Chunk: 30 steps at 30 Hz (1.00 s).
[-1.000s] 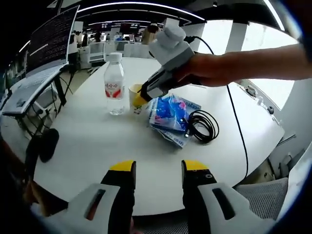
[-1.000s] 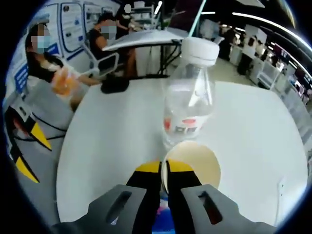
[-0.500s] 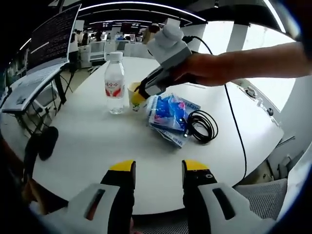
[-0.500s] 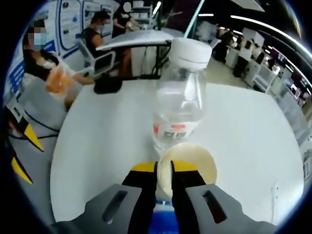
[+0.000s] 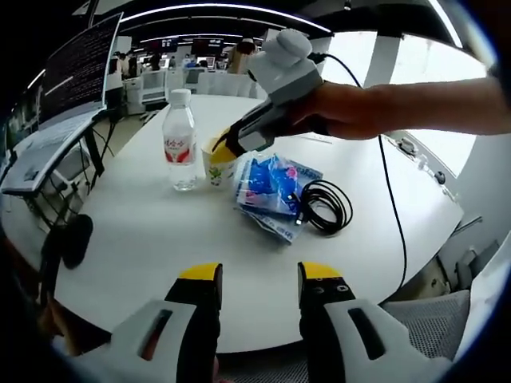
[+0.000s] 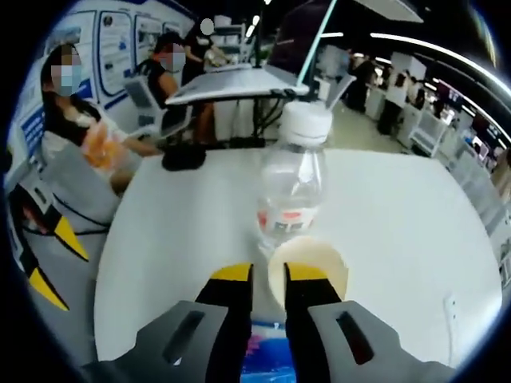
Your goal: Arrange the tabletop items into an orderly group along one side of the table until the central work area is clear of visible clutter.
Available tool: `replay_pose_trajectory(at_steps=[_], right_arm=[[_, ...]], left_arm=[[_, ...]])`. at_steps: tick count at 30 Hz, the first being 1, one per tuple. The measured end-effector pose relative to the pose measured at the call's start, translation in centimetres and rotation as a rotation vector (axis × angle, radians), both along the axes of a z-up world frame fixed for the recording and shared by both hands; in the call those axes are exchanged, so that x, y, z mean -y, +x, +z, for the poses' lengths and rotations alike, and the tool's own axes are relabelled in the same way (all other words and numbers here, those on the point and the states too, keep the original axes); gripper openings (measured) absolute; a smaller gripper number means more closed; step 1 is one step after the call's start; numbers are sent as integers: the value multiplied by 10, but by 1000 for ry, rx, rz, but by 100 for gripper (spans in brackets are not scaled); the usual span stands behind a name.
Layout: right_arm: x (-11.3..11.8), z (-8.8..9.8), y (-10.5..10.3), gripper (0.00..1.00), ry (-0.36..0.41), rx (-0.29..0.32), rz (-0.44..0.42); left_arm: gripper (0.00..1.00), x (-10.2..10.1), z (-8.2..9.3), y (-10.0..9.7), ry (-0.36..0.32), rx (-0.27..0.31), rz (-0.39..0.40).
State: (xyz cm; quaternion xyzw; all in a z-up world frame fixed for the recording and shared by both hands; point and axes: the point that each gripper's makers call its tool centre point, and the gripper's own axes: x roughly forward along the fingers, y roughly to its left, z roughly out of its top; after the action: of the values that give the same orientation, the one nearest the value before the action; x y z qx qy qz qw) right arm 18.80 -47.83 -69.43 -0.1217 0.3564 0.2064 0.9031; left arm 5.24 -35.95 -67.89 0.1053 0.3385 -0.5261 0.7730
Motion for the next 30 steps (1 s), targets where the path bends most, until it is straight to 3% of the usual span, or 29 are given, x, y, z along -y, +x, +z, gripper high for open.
replay_pose_trajectory(at_steps=[14,20,23,30], right_arm=[[0,29,-14,16,116,77,-75],[6,39,-33,15,163,106,-123],[14,47,-42,15,248,129,-198],[37,51,-69,14,263,140,-253]], left_arm=[[36,0,1,-3,6,-2,6],[36,2,0,-10,11,-9,-5],[36,5,-1,-11,12,-6,-14],[36,10,-1,-16,13,-6,-30]])
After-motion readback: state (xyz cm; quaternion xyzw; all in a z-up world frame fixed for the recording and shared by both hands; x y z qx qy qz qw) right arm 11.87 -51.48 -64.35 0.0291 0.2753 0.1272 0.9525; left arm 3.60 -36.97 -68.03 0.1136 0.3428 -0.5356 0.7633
